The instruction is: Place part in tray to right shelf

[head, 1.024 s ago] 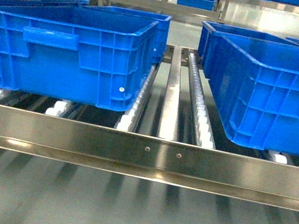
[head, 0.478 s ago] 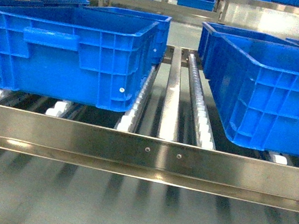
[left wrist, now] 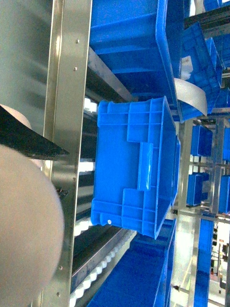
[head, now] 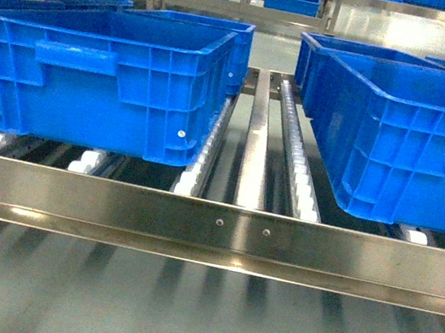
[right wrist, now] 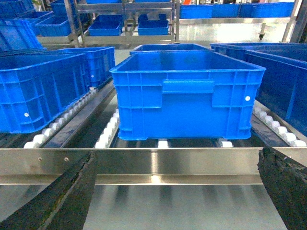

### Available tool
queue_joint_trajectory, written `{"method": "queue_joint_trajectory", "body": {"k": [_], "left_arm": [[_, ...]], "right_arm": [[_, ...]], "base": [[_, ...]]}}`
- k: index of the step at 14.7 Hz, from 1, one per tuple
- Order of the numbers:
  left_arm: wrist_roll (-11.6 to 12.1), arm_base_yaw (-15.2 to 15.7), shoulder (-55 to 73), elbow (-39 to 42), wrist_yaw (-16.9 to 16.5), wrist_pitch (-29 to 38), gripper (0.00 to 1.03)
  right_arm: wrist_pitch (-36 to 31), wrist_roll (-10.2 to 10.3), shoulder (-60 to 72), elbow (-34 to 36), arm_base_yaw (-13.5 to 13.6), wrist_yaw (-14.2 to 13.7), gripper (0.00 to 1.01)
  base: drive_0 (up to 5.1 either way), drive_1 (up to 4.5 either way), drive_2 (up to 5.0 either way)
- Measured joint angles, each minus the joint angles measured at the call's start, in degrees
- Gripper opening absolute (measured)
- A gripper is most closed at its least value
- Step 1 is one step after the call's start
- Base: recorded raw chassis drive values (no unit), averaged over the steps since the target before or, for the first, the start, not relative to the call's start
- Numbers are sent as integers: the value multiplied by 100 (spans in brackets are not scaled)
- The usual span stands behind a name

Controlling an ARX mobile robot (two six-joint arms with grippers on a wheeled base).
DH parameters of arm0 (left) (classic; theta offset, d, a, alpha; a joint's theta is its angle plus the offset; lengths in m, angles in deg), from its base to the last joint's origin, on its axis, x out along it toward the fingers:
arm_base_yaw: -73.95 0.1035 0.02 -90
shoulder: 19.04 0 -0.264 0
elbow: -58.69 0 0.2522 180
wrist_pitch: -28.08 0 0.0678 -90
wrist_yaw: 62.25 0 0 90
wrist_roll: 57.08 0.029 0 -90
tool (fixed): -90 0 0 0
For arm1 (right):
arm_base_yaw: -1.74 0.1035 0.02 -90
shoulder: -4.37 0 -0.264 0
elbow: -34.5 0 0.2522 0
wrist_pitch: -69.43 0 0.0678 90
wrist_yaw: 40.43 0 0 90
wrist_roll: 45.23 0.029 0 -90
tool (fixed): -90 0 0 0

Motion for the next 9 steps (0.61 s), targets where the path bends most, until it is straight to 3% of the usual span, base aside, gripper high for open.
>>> {"method": "queue_joint_trajectory", "body": {"k": [9], "left_arm": [[0, 0, 0, 0, 0, 0, 13]], "right_arm": [[0, 0, 2, -2, 0, 0, 98]], "base": [[0, 0, 0]]}}
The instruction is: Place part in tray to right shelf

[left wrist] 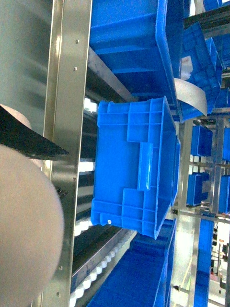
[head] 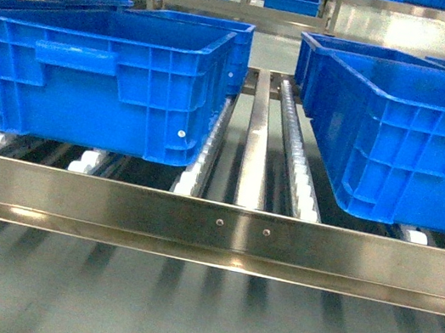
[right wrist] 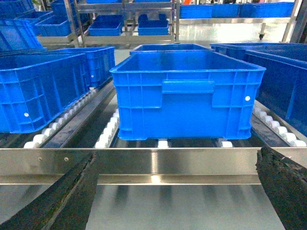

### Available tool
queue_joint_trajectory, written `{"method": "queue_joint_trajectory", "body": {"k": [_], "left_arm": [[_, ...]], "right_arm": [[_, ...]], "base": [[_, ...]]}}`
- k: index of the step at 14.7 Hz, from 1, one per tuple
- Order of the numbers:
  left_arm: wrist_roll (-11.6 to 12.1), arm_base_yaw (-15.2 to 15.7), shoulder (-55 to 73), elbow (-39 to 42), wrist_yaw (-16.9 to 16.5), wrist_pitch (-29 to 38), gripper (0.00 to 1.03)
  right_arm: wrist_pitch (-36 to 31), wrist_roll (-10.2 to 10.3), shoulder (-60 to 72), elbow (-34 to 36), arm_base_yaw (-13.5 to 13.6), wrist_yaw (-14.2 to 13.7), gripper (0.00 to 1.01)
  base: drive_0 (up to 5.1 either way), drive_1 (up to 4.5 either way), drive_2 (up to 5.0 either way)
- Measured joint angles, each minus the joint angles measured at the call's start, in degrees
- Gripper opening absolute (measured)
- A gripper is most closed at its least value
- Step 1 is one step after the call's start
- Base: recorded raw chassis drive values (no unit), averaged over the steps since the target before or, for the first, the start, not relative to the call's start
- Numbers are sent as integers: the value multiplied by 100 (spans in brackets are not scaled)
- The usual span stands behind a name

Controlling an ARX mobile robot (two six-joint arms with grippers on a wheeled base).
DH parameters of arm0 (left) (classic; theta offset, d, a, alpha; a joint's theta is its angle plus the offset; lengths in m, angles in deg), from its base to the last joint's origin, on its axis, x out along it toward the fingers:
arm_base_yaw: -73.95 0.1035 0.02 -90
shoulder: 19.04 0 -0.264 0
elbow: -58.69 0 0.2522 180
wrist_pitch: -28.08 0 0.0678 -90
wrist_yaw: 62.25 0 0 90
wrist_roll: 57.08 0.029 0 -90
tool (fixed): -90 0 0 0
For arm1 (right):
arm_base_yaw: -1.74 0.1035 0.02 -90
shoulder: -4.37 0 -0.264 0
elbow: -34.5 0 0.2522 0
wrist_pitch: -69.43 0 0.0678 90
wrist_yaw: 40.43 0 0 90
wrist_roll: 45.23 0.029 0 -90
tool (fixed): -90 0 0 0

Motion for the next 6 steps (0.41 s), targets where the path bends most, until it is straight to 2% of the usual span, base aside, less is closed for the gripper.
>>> {"method": "queue_joint_trajectory", "body": {"k": [6], "left_arm": [[0, 0, 0, 0, 0, 0, 13]], "right_arm": [[0, 0, 0, 2, 0, 0, 98]], "base": [[0, 0, 0]]}}
